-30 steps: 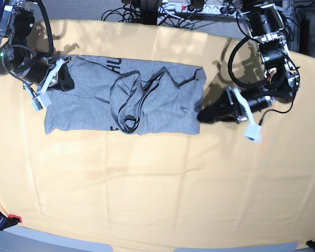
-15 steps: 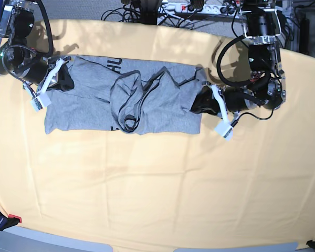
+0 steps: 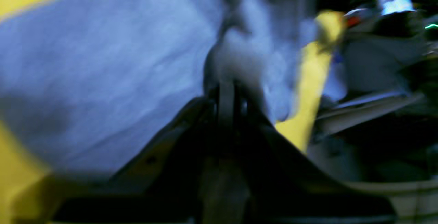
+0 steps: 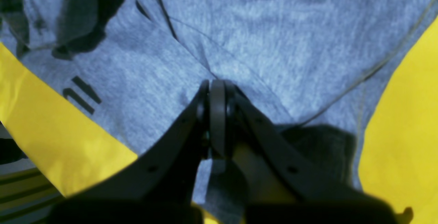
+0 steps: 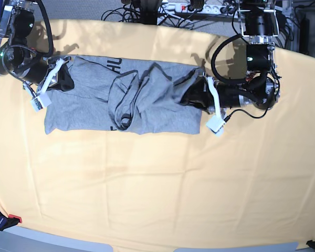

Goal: Layout the t-shirt on the table in an organized manner, then fold the t-shirt properly
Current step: 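Lay the folded end onto the strip middle with the left gripper, then press the folded bundle flat with both grippers, then release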

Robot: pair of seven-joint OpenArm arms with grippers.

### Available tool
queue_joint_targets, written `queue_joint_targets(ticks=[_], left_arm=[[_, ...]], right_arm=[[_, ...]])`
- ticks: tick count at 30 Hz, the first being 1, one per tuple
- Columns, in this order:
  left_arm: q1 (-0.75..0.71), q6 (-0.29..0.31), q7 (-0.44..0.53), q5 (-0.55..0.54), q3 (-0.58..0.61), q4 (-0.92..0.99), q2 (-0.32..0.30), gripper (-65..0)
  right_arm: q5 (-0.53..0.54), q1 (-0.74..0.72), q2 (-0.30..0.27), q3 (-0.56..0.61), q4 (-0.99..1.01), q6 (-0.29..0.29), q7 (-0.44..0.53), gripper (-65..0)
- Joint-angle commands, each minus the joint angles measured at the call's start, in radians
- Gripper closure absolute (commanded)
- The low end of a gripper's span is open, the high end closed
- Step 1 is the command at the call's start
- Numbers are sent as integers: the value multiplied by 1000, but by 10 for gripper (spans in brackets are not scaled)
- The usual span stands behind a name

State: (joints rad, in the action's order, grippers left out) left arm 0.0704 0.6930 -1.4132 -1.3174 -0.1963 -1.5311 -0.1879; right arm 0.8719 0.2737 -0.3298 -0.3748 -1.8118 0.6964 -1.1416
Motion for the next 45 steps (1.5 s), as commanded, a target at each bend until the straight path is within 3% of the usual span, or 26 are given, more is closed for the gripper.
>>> queue_joint_targets(ticks=[1, 3, 11, 18, 30, 36, 37, 41, 42, 45], left_arm=[[18, 5, 17, -90, 0, -16, -6, 0], [18, 5, 17, -166, 4, -16, -6, 0], [11, 5, 17, -166, 138, -16, -60, 0], [18, 5, 17, -166, 128, -16, -76, 0], [26, 5, 17, -164, 241, -16, -96, 0], [61, 5, 17, -166, 241, -62, -113, 0], [64, 5, 17, -166, 242, -77, -118, -27], [63, 5, 17, -166, 269, -121, -160, -288], [64, 5, 17, -166, 278, -134, -169, -321], [64, 5, 17, -166, 288, -179, -182, -330]], right_arm=[[22, -8, -14, -5, -16, 2, 16, 0], [22, -8, -14, -5, -16, 2, 16, 0], [22, -31, -14, -5, -16, 2, 28, 0], [23, -75, -14, -5, -16, 2, 27, 0], [22, -75, -14, -5, -16, 2, 31, 0], [22, -74, -14, -5, -16, 2, 30, 0], [22, -74, -14, -5, -16, 2, 29, 0], [21, -74, -15, -5, -16, 2, 19, 0], [18, -74, -14, -5, -16, 2, 19, 0], [14, -74, -14, -5, -16, 2, 18, 0]])
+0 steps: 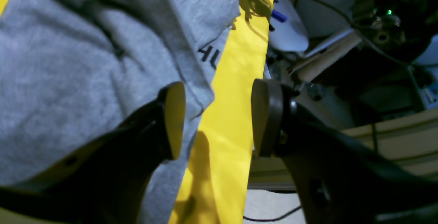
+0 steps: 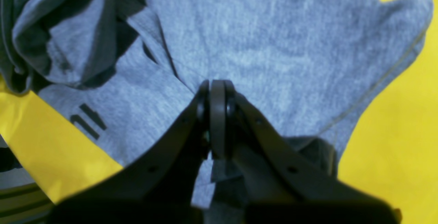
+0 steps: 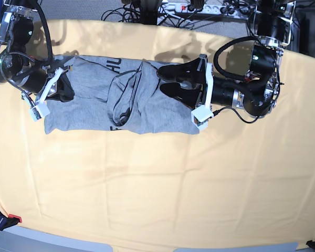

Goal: Layout the t-shirt on the table in an organized manner, then fold the t-shirt properly
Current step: 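Press the folded bundle flat with both grippers, then release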

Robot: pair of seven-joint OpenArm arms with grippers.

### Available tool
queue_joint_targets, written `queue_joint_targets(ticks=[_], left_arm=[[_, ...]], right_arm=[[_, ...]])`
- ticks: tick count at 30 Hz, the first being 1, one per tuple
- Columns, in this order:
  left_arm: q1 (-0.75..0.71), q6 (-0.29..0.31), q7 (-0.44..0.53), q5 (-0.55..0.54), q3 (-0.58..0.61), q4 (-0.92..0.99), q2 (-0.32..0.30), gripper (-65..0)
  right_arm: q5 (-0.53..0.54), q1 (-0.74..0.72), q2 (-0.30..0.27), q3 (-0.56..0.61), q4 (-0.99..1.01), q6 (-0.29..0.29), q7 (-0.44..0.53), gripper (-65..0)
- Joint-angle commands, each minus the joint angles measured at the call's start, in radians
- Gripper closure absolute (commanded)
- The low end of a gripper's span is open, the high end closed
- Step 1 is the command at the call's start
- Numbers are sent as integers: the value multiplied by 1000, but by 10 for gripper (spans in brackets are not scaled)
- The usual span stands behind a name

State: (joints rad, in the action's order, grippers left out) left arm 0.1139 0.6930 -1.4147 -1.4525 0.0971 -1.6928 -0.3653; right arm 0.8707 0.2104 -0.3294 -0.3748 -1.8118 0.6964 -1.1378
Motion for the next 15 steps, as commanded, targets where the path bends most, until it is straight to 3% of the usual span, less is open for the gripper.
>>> queue_joint_targets(ticks=[1, 5, 11, 15], left_arm=[[20, 5, 18, -31, -6, -32, -6, -330], [20, 5, 18, 19, -6, -70, -6, -330], [20, 5, 18, 270, -5, -72, -5, -329], [20, 5, 27, 356, 3, -72, -6, -329]], right_arm=[[15, -11, -15, -5, -16, 2, 14, 0], [15, -11, -14, -5, -16, 2, 15, 0], [16, -11, -15, -5, -16, 2, 15, 0], [16, -11, -15, -5, -16, 2, 16, 0]])
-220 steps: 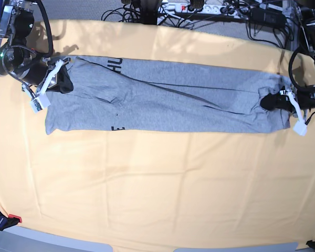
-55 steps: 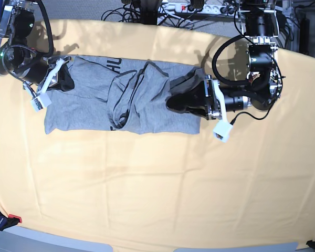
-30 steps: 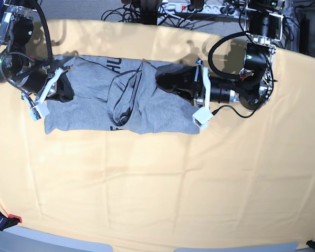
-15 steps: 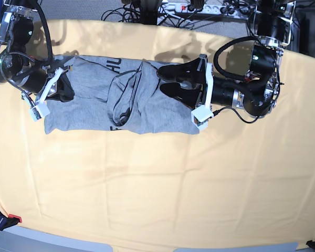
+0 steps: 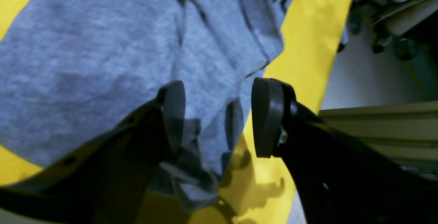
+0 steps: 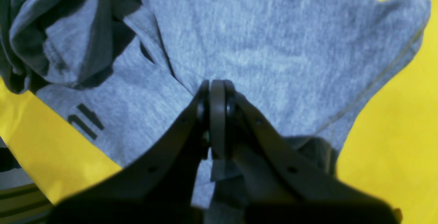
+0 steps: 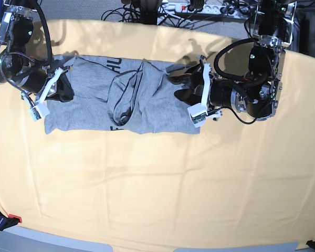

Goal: Layout the t-shirt on the table in an organized manner, then fold the t-shirt properly
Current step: 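Press the folded bundle flat with both grippers, then release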

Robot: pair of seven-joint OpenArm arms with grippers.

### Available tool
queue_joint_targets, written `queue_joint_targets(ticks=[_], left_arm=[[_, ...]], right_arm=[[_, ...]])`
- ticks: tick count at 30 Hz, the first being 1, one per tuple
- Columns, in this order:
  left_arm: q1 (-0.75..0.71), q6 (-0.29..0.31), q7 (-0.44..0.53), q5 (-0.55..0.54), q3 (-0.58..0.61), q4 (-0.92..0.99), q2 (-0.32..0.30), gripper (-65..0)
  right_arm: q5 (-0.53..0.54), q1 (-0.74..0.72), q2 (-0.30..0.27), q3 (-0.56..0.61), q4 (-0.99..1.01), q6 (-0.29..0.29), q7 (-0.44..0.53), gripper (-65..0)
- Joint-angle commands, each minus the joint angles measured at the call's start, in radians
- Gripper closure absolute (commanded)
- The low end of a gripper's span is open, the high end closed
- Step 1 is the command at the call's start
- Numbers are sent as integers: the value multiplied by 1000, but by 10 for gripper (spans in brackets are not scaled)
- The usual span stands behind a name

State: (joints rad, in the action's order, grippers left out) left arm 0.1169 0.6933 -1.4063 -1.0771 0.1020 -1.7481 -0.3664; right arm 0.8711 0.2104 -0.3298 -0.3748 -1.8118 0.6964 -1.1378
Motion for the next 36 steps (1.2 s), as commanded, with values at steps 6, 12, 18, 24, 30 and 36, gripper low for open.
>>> queue_joint_targets(ticks=[6, 12, 18, 24, 30, 36], left_arm=[[17, 5, 66, 95, 105, -17, -4, -329], [17, 5, 121, 159, 186, -17, -1, -67], [31, 5, 119, 18, 182, -19, -2, 0], [11, 5, 119, 10, 182, -17, -2, -51], [-23, 5, 115, 114, 182, -17, -2, -434], [-6, 5, 120, 130, 171, -17, -22, -493]], right_arm=[[16, -11, -14, -5, -16, 2, 16, 0], [15, -11, -14, -5, -16, 2, 16, 0], [15, -11, -14, -5, -16, 2, 15, 0], [16, -12, -14, -5, -16, 2, 19, 0], [37, -46, -16, -5, -17, 2, 19, -223], [56, -117, -17, -50, -32, 2, -10, -353]])
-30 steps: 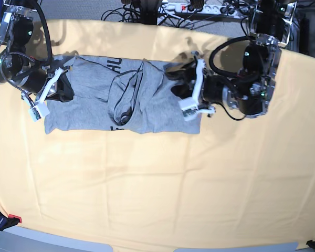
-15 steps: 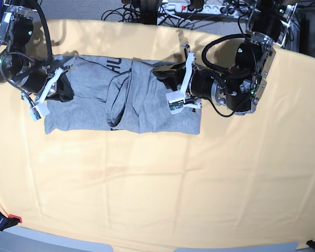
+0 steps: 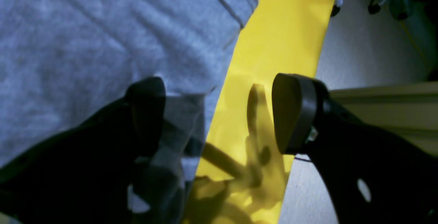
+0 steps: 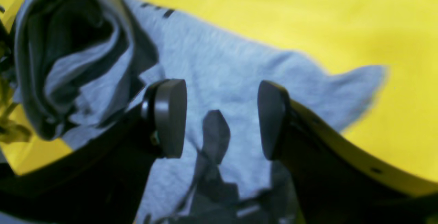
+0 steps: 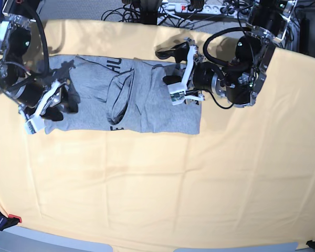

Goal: Layout the t-shirt on the table in an organized manner, then fold the t-shirt properly
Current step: 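Press the folded bundle flat with both grippers, then release, then grasp the strip end at the right gripper and lift it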

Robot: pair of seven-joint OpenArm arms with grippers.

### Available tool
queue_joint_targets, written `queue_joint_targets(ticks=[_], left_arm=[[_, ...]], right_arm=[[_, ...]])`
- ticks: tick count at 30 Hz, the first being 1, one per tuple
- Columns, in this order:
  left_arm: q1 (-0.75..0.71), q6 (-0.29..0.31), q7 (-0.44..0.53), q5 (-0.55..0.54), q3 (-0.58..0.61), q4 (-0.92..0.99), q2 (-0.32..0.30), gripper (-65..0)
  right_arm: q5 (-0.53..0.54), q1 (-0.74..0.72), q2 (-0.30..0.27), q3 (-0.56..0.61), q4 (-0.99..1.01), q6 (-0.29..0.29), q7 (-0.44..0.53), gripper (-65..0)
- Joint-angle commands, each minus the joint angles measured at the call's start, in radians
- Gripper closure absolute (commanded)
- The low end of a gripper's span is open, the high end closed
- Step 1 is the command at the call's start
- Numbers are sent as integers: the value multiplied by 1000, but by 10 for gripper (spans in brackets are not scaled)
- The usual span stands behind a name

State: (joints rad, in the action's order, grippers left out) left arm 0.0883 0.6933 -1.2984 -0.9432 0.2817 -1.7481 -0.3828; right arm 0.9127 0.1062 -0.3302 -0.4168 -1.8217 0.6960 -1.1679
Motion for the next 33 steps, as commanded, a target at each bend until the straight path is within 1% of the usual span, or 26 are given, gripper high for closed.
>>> queue_joint_targets(ticks=[1, 3, 7, 9, 11, 13, 15, 17, 19, 21, 23, 26, 29, 33], left_arm=[[29, 5, 12, -6, -23, -17, -5, -493], [40, 5, 12, -33, -66, -17, -5, -492], [42, 5, 12, -127, -212, -17, -5, -492], [42, 5, 13, -140, -290, -17, -5, -492], [42, 5, 12, -148, -368, -17, -5, -493], [42, 5, 12, -148, -445, -17, -5, -492], [42, 5, 12, -148, -520, -17, -5, -492], [42, -29, 12, -153, -585, -17, -13, -492], [36, -47, 11, -162, -640, -17, -32, -492], [32, -60, 11, -162, -688, -17, -50, -492], [27, -63, 12, -171, -721, -17, -71, -492], [19, -63, 11, -172, -732, -17, -102, -492], [6, -62, 12, -173, -732, -17, -119, -492], [-11, -62, 11, -171, -733, -17, -118, -492]], right_arm=[[14, -21, -16, -29, -22, 2, 11, -353], [15, -23, -16, -86, -22, 0, 0, -354], [14, 3, -16, -232, -22, -50, -26, -354], [6, 35, -16, -290, -21, -69, -26, -379], [3, 73, -16, -320, -18, -88, -18, -408], [3, 104, -16, -330, -1, -110, -11, -409], [3, 118, -14, -330, 29, -114, -11, -409], [5, 117, -13, -329, 74, -121, -11, -409], [39, 115, -13, -329, 121, -119, -12, -409], [98, 115, -13, -329, 164, -97, -14, -409], [149, 109, -13, -329, 204, -76, -43, -409], [220, 110, -10, -323, 245, -43, -96, -409], [260, 111, 7, -299, 253, -18, -143, -409], [297, 112, 41, -224, 253, 1, -151, -409]])
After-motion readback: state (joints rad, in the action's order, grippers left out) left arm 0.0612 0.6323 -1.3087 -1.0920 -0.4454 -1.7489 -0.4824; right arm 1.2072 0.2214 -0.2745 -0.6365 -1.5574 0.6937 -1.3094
